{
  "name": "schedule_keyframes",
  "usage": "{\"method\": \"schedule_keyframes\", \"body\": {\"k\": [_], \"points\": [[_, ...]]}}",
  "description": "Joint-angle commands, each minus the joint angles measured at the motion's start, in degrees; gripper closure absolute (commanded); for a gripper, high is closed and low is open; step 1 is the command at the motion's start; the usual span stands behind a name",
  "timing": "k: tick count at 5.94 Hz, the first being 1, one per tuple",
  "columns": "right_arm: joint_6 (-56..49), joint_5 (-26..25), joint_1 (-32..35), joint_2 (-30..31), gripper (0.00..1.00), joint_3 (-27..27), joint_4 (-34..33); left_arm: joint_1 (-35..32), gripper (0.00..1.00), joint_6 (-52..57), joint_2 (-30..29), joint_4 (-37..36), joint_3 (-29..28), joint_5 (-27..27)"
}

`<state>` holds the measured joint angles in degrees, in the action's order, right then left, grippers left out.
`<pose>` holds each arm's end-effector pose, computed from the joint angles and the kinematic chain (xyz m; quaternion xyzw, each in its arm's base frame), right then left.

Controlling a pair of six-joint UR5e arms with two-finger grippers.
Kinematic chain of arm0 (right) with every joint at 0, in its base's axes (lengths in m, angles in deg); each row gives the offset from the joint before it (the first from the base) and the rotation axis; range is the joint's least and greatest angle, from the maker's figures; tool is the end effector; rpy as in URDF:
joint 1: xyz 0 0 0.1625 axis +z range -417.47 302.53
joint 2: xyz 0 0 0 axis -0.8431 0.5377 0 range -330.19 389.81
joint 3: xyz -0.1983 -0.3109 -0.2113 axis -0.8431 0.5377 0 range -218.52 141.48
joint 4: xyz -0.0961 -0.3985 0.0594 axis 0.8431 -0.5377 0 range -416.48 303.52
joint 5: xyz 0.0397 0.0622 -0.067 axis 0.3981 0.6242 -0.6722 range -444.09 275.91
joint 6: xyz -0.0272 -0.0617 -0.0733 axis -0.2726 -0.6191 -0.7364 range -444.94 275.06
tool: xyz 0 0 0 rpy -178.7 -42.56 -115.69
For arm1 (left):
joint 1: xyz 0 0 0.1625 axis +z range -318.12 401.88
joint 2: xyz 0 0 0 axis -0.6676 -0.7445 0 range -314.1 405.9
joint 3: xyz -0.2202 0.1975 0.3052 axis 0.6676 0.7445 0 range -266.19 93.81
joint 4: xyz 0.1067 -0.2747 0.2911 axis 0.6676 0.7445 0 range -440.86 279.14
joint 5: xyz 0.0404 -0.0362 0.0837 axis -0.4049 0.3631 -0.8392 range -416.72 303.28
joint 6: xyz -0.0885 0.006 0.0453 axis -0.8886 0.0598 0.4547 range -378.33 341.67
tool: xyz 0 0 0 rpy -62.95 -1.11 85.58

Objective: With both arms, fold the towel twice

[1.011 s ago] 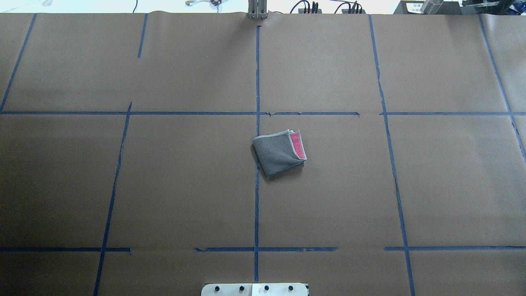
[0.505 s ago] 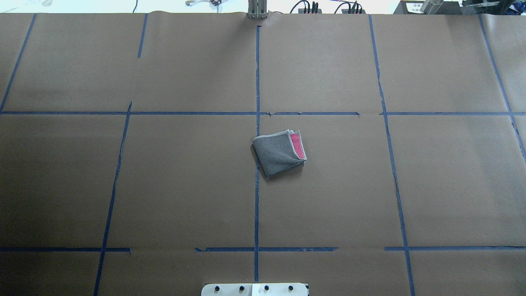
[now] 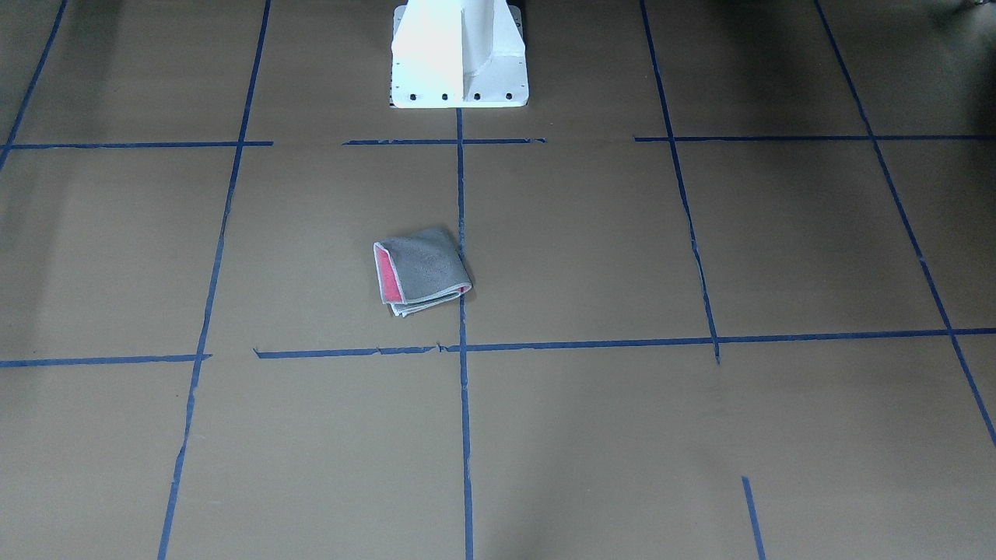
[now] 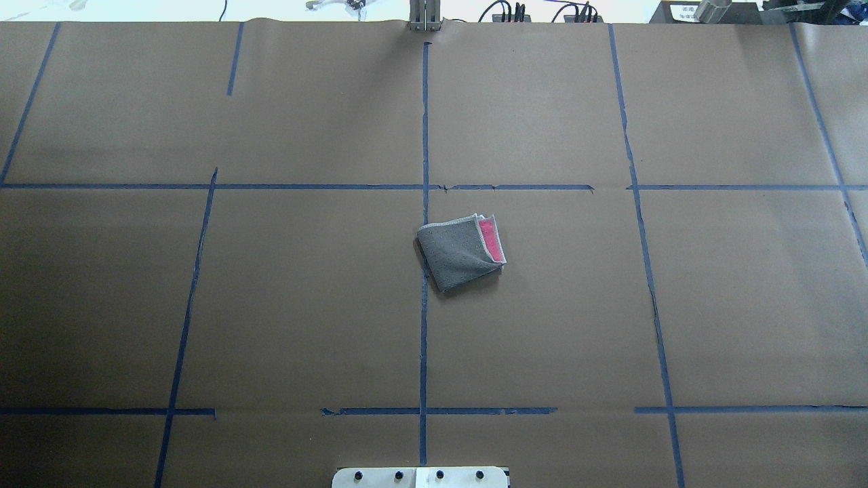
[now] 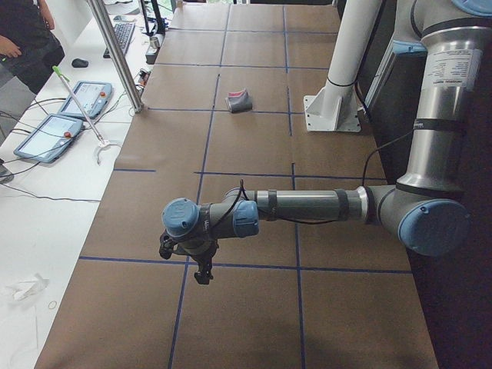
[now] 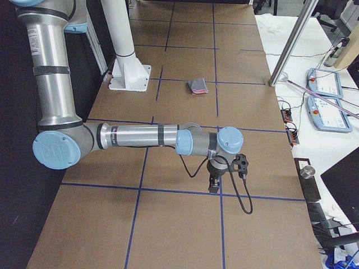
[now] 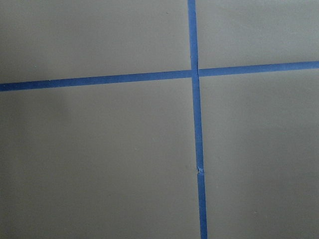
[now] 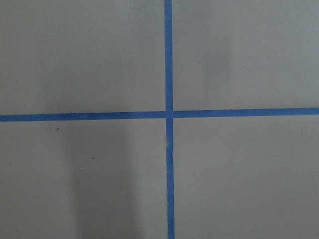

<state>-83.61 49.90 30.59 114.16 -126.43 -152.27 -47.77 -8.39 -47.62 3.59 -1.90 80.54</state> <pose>0.0461 -0.5319 0.6366 -0.0288 -0.3737 0.0024 0.9271 -0.0570 -0.5081 0.6822 -0.0282 0.4037 0.0550 0.9128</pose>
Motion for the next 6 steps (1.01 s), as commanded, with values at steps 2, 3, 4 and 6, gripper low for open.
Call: {"method": "schedule_keyframes", "body": {"k": [2,3,4,6], "points": [[-0.7,-0.4,0.0,-0.6,0.00,-0.1,0.2,0.0,0.00,0.0,-0.1,0.0,0.0,-0.1],[-0.8,0.1,-0.1,-0.5,0.00,-0.2,0.4,0.0,0.00,0.1,-0.1,0.0,0.0,-0.1],[0.0,-0.2,-1.2,-0.7,0.00,0.2,0.8,0.0,0.00,0.1,-0.2,0.0,0.2,-0.1],[0.3,-2.0,-2.4,-0.8,0.00,0.0,0.5,0.0,0.00,0.1,-0.5,0.0,0.2,-0.1]]}}
